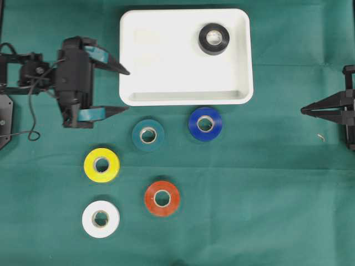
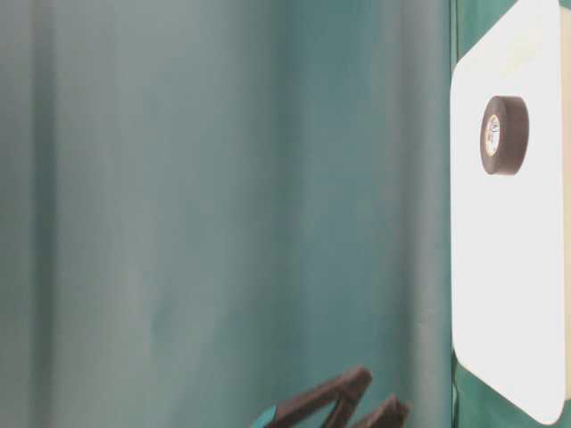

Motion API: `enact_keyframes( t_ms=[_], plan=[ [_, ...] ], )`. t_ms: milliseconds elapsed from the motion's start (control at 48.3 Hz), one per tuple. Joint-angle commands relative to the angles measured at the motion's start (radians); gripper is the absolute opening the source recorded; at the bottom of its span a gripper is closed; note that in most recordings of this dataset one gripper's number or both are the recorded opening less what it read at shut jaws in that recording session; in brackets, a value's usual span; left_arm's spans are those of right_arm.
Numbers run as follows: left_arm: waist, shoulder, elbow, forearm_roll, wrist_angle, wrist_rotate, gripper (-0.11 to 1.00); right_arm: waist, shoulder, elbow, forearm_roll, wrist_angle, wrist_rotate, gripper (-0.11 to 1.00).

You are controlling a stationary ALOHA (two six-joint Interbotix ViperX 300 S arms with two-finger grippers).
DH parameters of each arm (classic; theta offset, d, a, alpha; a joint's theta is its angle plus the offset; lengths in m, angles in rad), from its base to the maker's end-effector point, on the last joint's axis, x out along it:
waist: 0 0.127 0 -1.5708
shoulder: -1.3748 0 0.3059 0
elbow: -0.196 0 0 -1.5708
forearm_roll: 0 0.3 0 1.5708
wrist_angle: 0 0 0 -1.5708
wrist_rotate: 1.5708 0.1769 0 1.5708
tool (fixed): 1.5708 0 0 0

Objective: Put the tape into the white case with the left arm.
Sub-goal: 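Open the left gripper and withdraw it to the left, then move the left gripper over the blue tape roll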

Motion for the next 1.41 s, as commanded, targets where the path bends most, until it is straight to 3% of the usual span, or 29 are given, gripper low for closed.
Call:
enact_keyframes(
  t_ms=[0,186,828,1056,1387],
  plan=[
    [-0.020,-0.035,0.005,-0.003,-0.009,-0.032,0.99,0.000,0.008,-0.011,0.000,-0.009,0.002,-0.09],
    [-0.040,-0.057,0.023,-0.003,0.015,-0.101,0.99,0.000,0.008,-0.009,0.000,-0.009,0.002,-0.09],
    [-0.046,-0.049,0.028,-0.003,0.031,-0.104,0.99,0.000,0.008,-0.009,0.000,-0.009,0.002,-0.09],
    [-0.077,0.021,-0.028,-0.003,0.026,-0.103,0.99,0.000,0.008,-0.009,0.000,-0.009,0.002,-0.09],
    [-0.097,0.213,-0.186,-0.003,0.025,-0.104,0.99,0.000,0.008,-0.009,0.000,-0.009,0.002,-0.09]
  ],
)
